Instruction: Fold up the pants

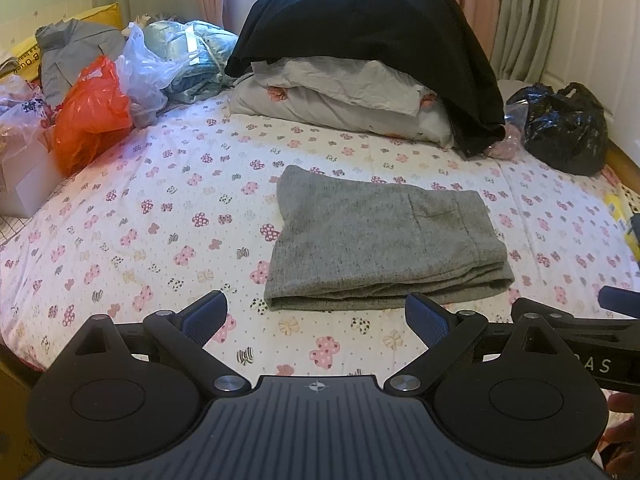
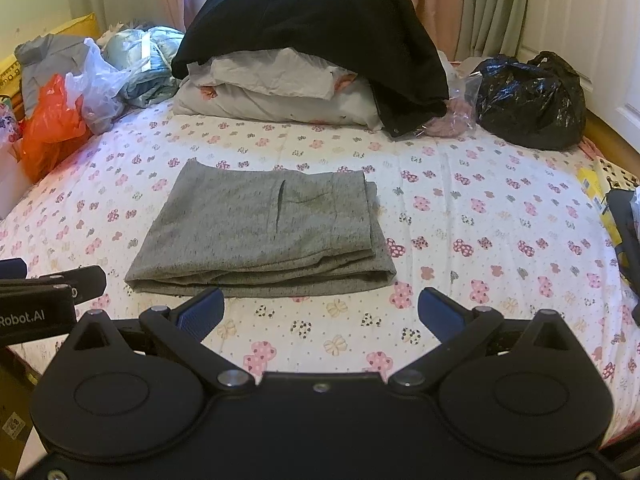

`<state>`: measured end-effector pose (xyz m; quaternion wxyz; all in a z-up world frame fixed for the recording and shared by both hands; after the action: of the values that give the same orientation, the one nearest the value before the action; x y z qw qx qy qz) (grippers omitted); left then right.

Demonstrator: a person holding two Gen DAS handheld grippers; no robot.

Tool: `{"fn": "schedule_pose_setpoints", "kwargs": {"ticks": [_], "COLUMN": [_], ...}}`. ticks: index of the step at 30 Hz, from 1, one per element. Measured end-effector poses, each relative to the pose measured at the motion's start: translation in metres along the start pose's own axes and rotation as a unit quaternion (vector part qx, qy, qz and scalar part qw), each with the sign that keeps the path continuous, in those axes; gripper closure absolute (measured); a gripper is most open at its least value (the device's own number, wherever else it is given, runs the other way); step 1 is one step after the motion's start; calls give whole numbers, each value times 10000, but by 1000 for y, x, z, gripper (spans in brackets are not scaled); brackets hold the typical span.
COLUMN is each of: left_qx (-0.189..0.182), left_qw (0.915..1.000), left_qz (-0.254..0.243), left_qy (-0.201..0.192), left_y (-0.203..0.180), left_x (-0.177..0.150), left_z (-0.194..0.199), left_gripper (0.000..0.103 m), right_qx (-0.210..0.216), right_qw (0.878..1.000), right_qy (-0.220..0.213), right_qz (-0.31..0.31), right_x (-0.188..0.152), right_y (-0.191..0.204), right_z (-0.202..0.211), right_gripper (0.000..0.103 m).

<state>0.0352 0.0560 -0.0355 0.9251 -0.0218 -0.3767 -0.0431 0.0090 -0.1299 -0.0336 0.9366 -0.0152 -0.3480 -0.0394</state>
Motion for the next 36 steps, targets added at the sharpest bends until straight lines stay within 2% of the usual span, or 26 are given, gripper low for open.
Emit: {"fn": "schedule_pose_setpoints", "kwargs": {"ticks": [23,30,34,36], "left_qx": [90,165,376,310], "left_qw": [10000,9998,9993,9995], "left_qz": [30,51,3,40], "left_qy": [2,-12,35,52], "left_y": [3,2,1,0], "left_x": [-1,-2,-2,-2], "left_z": [-1,0,-1,-2], "left_gripper": [6,6,6,6], "right_qx": [29,42,43,46], "right_qw": [10000,10000,10000,10000], "right_qy": [26,29,28,31], "right_qz": [28,27,34,25], "right_x": [-1,-3,-3,-2], "right_y": [1,2,2,2], "right_z": [-1,0,0,-1], "right_gripper": [0,0,0,0]}}
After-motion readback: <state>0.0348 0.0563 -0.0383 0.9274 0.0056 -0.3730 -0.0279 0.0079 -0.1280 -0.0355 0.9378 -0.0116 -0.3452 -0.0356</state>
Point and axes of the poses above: each gripper's, at about its wrist camera, not at the fingertips, and z roughly against the way its jaws point, y to its left, x to its top, the point moved 4 cm from there along -z, roughly the way its jaws point, and after that the axes turned 6 degrees about y, right-handed, at the moved point
